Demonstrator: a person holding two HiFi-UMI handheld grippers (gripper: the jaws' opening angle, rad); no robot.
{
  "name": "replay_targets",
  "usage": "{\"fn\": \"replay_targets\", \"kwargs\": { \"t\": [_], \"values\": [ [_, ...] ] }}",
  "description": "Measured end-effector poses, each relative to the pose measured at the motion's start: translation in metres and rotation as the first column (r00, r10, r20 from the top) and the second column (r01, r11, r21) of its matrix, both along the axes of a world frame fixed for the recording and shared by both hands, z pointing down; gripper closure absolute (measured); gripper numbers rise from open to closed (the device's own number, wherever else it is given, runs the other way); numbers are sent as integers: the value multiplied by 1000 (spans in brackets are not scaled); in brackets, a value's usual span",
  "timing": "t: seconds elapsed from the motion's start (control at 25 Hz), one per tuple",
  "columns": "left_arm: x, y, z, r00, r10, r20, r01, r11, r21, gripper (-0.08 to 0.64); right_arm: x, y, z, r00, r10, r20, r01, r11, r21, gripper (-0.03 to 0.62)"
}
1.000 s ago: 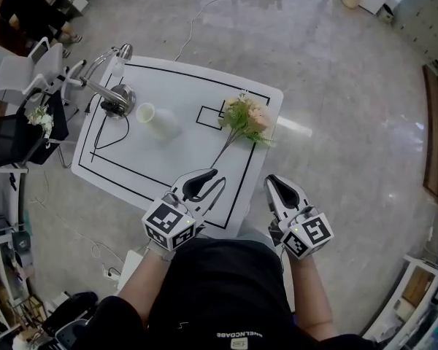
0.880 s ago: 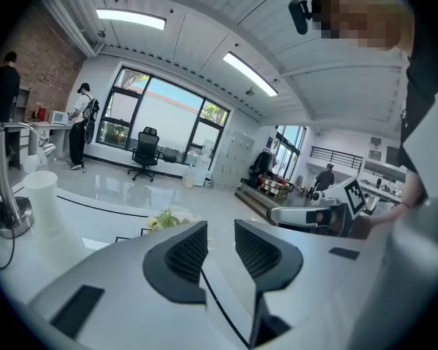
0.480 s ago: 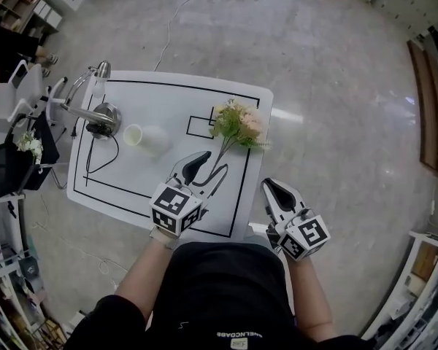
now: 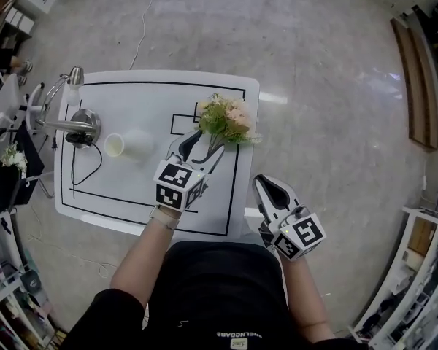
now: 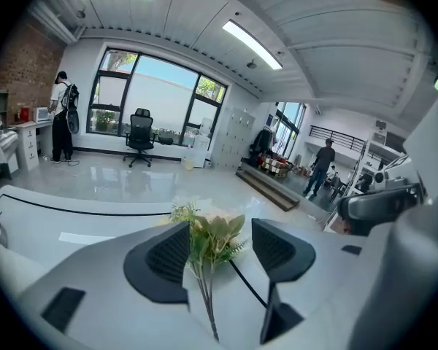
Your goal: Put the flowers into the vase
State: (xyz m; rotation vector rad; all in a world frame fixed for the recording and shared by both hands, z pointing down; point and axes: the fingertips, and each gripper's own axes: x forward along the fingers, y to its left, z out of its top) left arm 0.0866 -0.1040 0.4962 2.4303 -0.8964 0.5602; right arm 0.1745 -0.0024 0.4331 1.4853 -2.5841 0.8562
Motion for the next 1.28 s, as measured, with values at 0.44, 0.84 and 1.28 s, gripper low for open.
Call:
{"fn": "replay_targets", "kwargs": {
  "t": [0.44, 0.84, 1.28],
  "values": [
    [23, -36, 48, 998, 34, 55, -33, 999, -33, 271, 2, 13, 19, 999, 35, -24, -37, 997, -74, 578],
    [35, -50, 87, 989, 65, 131, -56, 996, -71, 250, 7, 13, 30, 998, 60, -32, -63, 992, -109, 578],
    [37, -48, 120, 974, 107, 198, -82, 988, -132, 252, 8, 12, 38, 997, 72, -33, -75, 988, -134, 578]
  ]
}}
